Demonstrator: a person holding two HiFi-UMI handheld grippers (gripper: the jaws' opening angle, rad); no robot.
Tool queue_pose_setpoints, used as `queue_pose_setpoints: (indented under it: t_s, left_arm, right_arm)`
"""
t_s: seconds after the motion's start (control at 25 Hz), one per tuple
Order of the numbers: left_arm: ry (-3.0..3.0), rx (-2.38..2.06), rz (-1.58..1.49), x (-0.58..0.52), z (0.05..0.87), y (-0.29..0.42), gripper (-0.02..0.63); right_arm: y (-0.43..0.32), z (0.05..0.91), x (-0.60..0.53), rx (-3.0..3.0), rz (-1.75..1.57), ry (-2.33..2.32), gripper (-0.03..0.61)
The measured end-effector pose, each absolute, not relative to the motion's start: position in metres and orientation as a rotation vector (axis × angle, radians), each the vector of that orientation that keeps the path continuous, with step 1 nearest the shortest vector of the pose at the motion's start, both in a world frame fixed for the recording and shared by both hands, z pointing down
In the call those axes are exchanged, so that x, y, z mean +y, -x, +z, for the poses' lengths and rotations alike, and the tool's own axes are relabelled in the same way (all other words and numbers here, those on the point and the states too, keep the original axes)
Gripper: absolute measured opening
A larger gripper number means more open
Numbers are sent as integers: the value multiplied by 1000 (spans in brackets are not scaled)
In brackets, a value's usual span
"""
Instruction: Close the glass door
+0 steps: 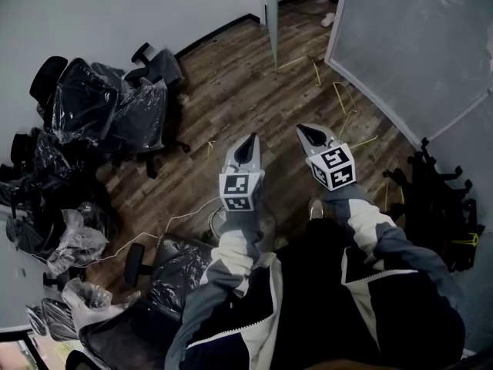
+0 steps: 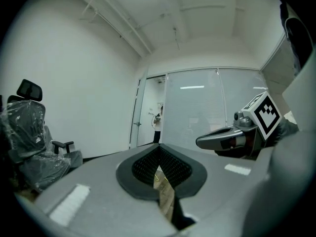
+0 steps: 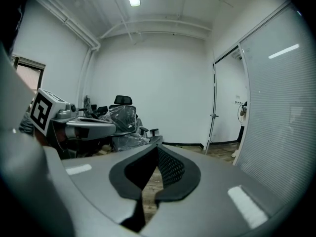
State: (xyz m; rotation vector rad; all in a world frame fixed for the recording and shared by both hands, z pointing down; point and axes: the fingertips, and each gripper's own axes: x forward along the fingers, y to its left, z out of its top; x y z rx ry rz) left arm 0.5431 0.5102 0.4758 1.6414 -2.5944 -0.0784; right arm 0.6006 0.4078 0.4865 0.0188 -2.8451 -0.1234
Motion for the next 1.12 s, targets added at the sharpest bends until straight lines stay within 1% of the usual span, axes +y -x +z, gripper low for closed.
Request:
queue_pose_setpoints:
  t_s: [0.28, 0.44, 0.6, 0.88, 1.12]
  left_arm:
    - [-1586, -2616, -87, 491, 481, -515, 5]
    - [-1571, -2625, -26, 460, 483, -488, 5]
    - [-1593, -2601, 4, 410, 480, -458, 5]
    - [-1556, -2606, -30, 304, 468, -399, 5]
    - [-1555, -2609, 3, 232, 464, -368, 6]
  right_arm:
    - [-557, 489, 390, -2865, -103, 71, 5]
    - [-521, 492, 364, -2881, -81, 129, 5]
    - [-485, 482, 318, -2910, -50, 189, 5]
    - [-434, 465, 218, -2940, -65, 236, 5]
    - [-408, 468, 150, -2915, -110, 264, 5]
